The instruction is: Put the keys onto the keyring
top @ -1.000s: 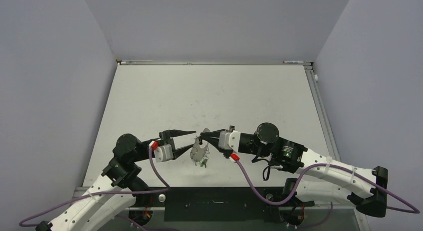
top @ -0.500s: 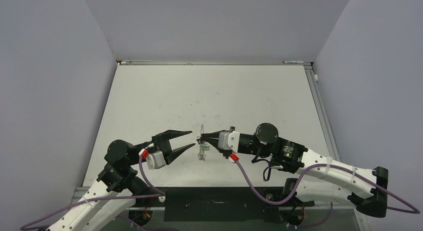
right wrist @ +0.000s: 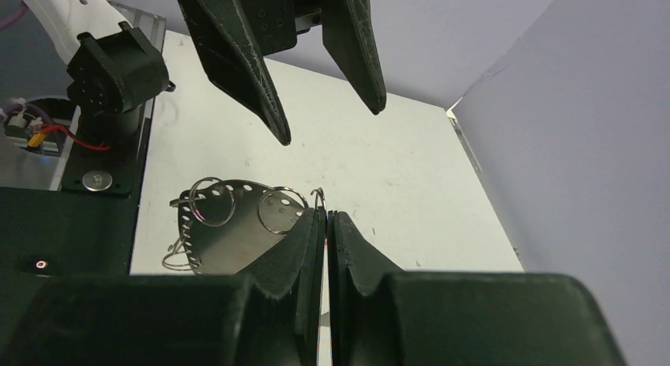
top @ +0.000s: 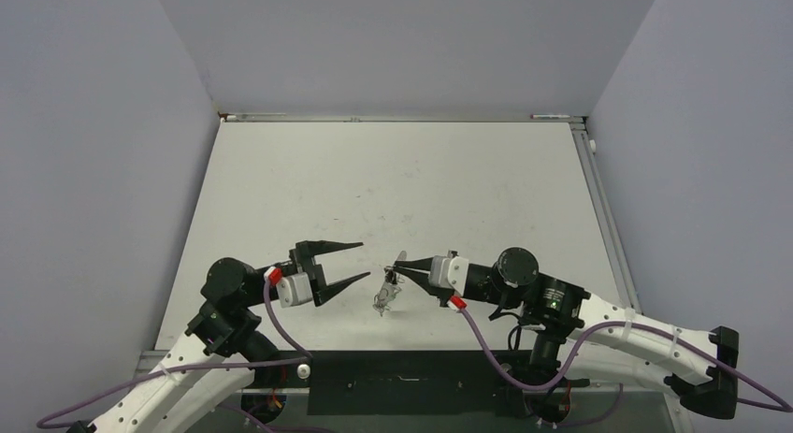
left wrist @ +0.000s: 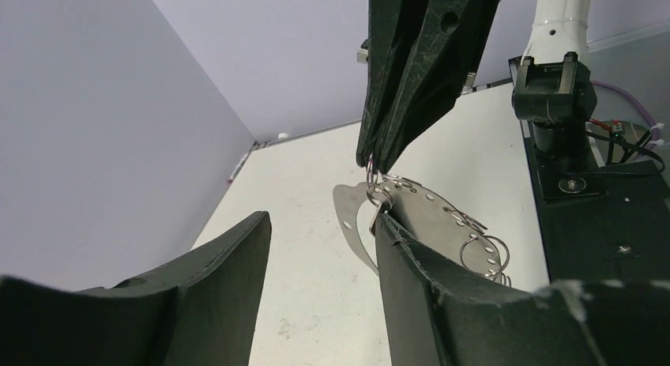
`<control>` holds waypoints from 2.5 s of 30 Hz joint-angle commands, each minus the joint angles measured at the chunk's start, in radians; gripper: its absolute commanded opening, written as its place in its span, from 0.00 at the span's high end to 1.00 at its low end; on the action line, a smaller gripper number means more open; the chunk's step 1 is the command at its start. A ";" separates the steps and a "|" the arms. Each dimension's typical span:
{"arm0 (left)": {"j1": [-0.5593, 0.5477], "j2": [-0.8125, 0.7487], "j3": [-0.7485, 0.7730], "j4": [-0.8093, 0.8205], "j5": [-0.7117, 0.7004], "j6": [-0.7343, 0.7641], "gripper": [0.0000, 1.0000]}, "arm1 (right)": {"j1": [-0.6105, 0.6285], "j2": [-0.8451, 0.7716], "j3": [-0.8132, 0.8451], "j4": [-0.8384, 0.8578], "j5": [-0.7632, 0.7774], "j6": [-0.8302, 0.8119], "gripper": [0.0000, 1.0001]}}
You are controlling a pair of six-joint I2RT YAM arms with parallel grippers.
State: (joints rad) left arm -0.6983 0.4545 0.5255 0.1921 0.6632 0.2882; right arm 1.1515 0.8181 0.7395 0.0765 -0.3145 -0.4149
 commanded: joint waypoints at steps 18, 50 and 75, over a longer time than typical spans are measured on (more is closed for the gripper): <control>-0.017 0.022 -0.161 0.432 -0.148 -0.550 0.54 | -0.007 -0.277 -0.144 0.190 0.061 0.156 0.95; -0.349 0.387 -0.162 0.663 -0.351 -0.333 0.65 | -0.013 -0.213 -0.027 0.049 0.004 0.163 0.95; -0.403 0.222 0.027 0.045 -0.574 -0.109 1.00 | -0.012 -0.216 -0.077 0.053 0.078 0.190 0.86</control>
State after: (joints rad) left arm -1.0920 0.7216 0.4438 0.4892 0.1715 0.0982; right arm 1.1442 0.5938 0.6605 0.0589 -0.2649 -0.2455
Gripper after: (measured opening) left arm 0.010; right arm 0.112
